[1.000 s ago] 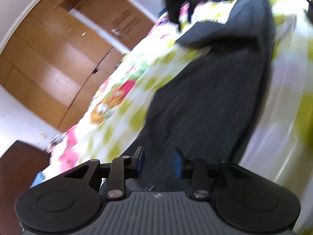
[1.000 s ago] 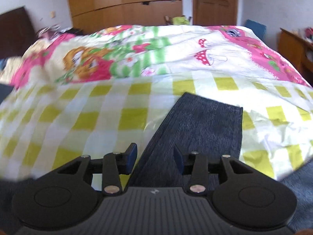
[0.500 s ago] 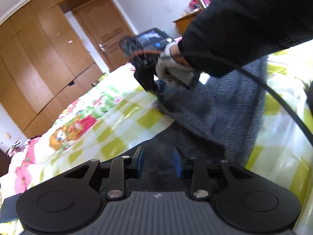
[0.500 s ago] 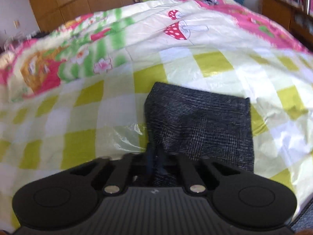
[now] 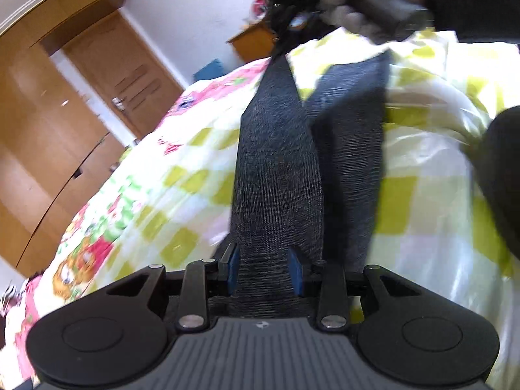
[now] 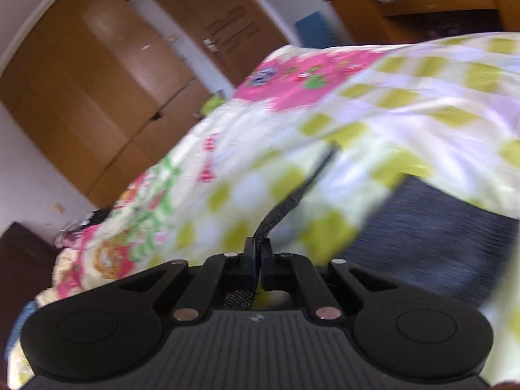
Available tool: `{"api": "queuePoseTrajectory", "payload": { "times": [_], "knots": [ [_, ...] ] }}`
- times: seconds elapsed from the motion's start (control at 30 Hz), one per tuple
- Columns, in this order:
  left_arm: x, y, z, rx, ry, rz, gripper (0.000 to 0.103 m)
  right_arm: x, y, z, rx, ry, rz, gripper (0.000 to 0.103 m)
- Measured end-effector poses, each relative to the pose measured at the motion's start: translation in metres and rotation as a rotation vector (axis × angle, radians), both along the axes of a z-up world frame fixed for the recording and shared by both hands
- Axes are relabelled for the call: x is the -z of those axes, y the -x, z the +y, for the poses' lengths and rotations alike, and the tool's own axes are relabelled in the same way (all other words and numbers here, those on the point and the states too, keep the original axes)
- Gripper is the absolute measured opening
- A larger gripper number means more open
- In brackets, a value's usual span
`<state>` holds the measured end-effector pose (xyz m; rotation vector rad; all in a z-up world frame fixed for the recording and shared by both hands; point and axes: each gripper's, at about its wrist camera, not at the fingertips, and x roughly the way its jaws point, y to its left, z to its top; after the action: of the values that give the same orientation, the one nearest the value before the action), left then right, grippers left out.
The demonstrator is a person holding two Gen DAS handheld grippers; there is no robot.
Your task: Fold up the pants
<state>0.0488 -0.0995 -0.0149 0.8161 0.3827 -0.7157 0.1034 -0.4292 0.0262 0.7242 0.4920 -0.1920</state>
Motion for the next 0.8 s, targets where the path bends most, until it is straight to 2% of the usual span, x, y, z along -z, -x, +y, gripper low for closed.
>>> {"api": "queuePoseTrajectory", "payload": {
  "times": [0.1, 0.2, 0.27, 0.37, 0.43, 0.5, 0.57, 0.6, 0.63, 0.67, 0.8],
  "knots": [
    [0.01, 0.008, -0.019, 0.041, -0.054, 0.001, 0.047, 0.038, 0.029, -0.021, 0.046, -0.092, 0.051, 0.003],
    [0.015, 0.014, -0.029, 0.063, -0.097, -0.007, 0.047, 0.062, 0.037, -0.035, 0.051, -0.189, 0.036, 0.012],
    [0.014, 0.014, -0.033, 0.064, -0.116, -0.01, 0.047, 0.069, 0.035, -0.046, 0.063, -0.255, -0.002, 0.013],
    [0.011, 0.011, -0.036, 0.062, -0.13, 0.001, 0.047, 0.073, 0.017, -0.059, 0.079, -0.305, -0.025, 0.021],
    [0.011, 0.011, -0.04, 0.064, -0.143, -0.002, 0.047, 0.074, 0.001, -0.066, 0.057, -0.354, -0.035, 0.032],
    [0.011, 0.011, -0.043, 0.065, -0.148, -0.002, 0.047, 0.077, -0.011, -0.072, 0.062, -0.387, -0.04, 0.038],
    [0.009, 0.012, -0.047, 0.07, -0.148, -0.001, 0.047, 0.082, -0.023, -0.077, 0.067, -0.428, -0.048, 0.037],
    [0.009, 0.011, -0.049, 0.073, -0.146, 0.0, 0.047, 0.085, -0.028, -0.08, 0.081, -0.458, -0.048, 0.033],
    [0.009, 0.011, -0.051, 0.075, -0.146, 0.0, 0.047, 0.09, -0.03, -0.083, 0.091, -0.489, -0.055, 0.017],
    [0.009, 0.011, -0.052, 0.075, -0.148, 0.0, 0.047, 0.091, -0.029, -0.085, 0.101, -0.51, -0.074, 0.008],
    [0.006, 0.01, -0.053, 0.077, -0.139, -0.006, 0.047, 0.083, -0.017, -0.091, 0.124, -0.501, -0.128, 0.005]
  ]
}}
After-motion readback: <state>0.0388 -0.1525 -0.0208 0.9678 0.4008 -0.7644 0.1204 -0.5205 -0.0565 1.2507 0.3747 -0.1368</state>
